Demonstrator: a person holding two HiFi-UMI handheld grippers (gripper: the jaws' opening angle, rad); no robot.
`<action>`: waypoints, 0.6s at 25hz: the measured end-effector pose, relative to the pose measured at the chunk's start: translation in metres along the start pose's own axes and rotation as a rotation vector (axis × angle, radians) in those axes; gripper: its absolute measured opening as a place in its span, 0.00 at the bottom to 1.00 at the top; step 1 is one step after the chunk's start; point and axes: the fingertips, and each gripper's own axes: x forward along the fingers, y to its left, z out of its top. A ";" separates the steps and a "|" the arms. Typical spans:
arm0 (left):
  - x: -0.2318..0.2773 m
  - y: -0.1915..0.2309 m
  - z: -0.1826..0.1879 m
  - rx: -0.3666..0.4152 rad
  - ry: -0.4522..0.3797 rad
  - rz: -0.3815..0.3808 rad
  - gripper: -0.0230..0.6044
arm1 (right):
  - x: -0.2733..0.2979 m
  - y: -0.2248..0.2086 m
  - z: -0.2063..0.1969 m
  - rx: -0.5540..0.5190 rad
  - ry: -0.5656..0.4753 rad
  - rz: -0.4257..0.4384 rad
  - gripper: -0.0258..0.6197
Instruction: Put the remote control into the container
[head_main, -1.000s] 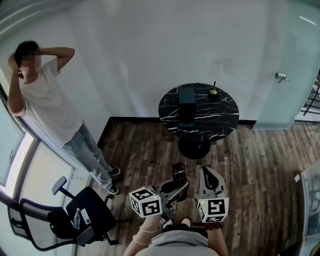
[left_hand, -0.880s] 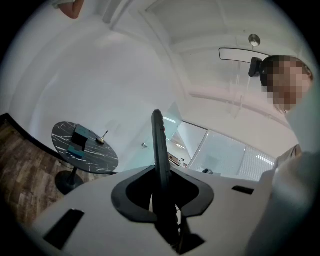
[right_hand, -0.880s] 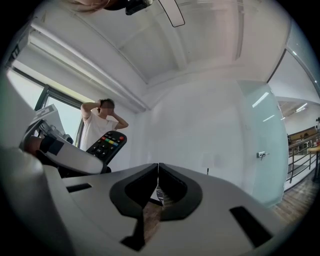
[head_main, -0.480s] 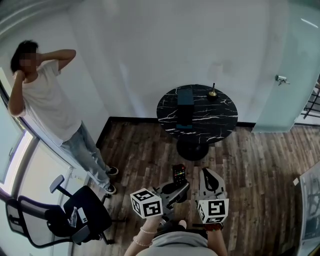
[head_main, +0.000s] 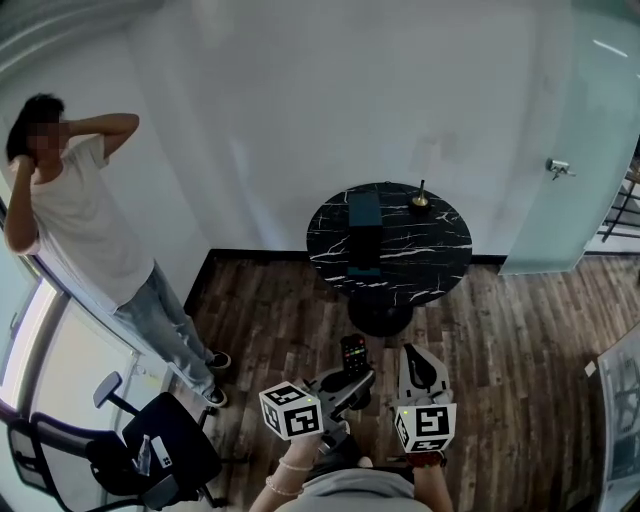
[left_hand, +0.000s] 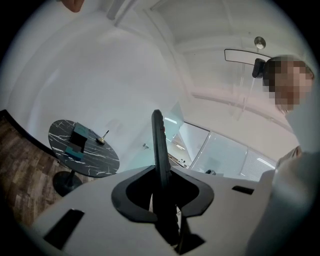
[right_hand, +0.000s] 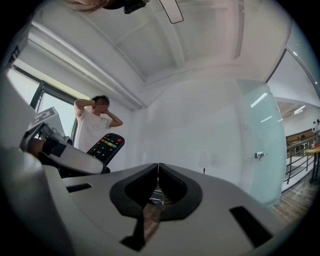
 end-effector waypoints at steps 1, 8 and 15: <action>0.004 0.006 0.005 -0.001 0.003 -0.006 0.16 | 0.008 -0.001 0.000 0.000 0.000 -0.004 0.06; 0.025 0.046 0.039 0.000 0.038 -0.037 0.16 | 0.064 -0.004 0.006 -0.011 -0.014 -0.022 0.06; 0.033 0.089 0.069 -0.004 0.067 -0.062 0.16 | 0.117 0.001 0.003 -0.006 -0.003 -0.046 0.06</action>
